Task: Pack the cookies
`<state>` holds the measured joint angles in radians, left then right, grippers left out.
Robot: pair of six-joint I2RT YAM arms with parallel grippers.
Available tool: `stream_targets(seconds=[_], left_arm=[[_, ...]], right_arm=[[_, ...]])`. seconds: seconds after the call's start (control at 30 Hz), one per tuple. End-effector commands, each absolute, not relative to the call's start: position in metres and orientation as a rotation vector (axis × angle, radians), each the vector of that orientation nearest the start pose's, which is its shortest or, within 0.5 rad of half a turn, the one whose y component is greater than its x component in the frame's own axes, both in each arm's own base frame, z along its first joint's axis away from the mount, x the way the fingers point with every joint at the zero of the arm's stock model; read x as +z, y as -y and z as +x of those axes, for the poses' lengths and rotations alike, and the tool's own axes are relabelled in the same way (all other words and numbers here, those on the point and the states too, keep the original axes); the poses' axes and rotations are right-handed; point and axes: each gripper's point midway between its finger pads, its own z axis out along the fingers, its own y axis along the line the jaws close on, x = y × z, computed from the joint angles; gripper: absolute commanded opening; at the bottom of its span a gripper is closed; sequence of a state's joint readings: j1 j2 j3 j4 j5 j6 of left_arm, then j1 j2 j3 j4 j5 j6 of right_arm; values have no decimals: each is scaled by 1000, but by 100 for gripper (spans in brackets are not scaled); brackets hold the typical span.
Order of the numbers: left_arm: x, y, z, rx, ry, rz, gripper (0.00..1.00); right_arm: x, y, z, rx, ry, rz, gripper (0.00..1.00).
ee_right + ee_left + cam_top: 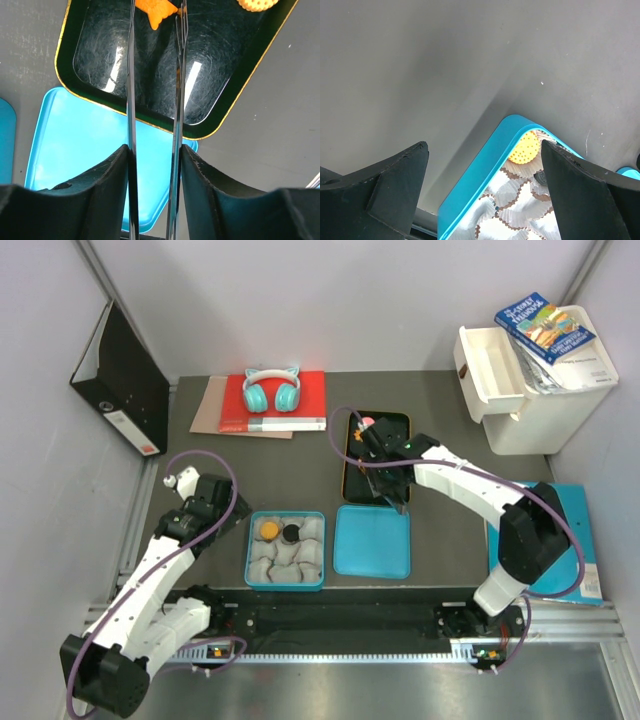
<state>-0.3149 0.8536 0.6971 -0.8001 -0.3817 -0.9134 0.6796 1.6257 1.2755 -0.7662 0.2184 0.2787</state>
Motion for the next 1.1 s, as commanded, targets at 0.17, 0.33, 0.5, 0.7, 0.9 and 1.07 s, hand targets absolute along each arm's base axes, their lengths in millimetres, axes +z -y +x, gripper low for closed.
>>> stream_targets(seconds=[0.17,0.33,0.5,0.7,0.9,1.07], left_arm=[[119,36,226,-87,-2245,-850,98],[119,36,226,-85,-2244,-851,98],[118,36,227,-81,-2245,-851,98],[118,36,227,-79,-2247,-850,98],[118,36,227,-72,-2250,-852,98],[118,35,227,-72,-2248,-852,98]], right_arm=[[129,-206,312,-26,-2554,-454,39],[144,-203,316,-36,-2518,-419,38],[160,-202,313,-8,-2497,-401,37],[178,-207,295,46,-2458,-427,36],[202,-218,272,90,-2396,-485,35],[220,-226,255,133,-2359,-514,35]])
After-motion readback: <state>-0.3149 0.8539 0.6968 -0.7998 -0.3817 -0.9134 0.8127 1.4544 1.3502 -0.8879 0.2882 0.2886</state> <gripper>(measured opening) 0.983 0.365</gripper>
